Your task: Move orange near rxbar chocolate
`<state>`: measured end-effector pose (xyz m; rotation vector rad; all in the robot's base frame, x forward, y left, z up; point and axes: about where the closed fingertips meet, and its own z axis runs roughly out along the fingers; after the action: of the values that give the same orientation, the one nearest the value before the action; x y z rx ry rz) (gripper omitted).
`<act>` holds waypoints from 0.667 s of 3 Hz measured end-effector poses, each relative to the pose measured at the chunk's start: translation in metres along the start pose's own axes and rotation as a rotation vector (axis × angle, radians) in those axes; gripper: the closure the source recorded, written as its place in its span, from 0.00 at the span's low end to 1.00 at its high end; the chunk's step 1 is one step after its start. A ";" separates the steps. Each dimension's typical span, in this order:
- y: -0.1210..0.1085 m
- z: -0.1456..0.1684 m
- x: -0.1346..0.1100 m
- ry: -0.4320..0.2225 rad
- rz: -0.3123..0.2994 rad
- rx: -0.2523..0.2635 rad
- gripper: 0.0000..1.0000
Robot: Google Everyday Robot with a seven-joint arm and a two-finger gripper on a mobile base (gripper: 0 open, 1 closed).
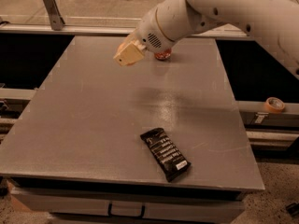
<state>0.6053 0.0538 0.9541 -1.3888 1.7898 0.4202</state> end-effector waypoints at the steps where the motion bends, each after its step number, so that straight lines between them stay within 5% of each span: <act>1: 0.009 -0.009 0.034 0.038 0.058 -0.012 1.00; 2: 0.021 -0.026 0.067 0.089 0.124 -0.005 1.00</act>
Offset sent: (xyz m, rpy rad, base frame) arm -0.0571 -0.0949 -0.0640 -0.0569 0.1984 -0.1733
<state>0.5721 -0.0003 0.9142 -1.3220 1.9557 0.4341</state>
